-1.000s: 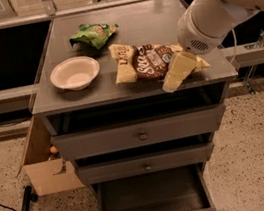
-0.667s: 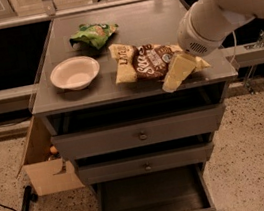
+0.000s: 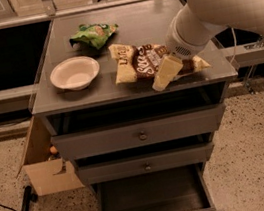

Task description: Place brown chip bag into bottom drawer

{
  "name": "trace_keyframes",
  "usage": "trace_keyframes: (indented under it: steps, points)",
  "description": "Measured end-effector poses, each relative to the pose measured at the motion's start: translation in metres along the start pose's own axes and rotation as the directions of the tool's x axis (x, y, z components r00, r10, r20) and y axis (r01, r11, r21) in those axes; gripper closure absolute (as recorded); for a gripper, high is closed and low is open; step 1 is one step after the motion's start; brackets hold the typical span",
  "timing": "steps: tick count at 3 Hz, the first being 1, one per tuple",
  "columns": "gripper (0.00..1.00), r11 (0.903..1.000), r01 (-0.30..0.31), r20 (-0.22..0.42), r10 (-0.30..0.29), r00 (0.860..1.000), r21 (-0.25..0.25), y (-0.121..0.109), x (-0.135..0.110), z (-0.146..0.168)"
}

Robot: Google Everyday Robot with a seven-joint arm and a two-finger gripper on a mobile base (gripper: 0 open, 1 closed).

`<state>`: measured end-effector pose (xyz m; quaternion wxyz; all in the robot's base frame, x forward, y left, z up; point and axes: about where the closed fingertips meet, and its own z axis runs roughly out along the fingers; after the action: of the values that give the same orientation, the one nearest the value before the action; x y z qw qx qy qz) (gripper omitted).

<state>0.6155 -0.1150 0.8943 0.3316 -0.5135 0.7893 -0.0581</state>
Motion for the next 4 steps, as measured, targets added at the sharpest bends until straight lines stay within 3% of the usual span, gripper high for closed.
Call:
trace_keyframes:
  steps: [2,4]
  points:
    - [0.0,0.9994,-0.03,-0.02,0.03,0.999,-0.017,-0.005,0.0,0.03]
    - [0.04,0.9922,-0.097,-0.099,0.089,0.991,-0.079,-0.004,0.019,0.061]
